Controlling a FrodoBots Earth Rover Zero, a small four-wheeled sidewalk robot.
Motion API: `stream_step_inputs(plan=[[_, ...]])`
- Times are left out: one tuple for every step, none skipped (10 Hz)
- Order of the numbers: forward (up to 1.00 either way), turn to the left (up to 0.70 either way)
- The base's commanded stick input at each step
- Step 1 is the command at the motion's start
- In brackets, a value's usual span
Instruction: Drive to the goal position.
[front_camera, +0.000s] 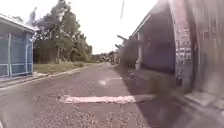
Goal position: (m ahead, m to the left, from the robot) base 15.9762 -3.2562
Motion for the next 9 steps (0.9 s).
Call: stream_step_inputs(plan=[[0.85, 0.0], [0.85, 0.0], [0.85, 0.0], [0.85, 0.0], [0.85, 0.03], [0.85, 0.05], [0.85, 0.0], [0.85, 0.0], [0.85, 0.0]])
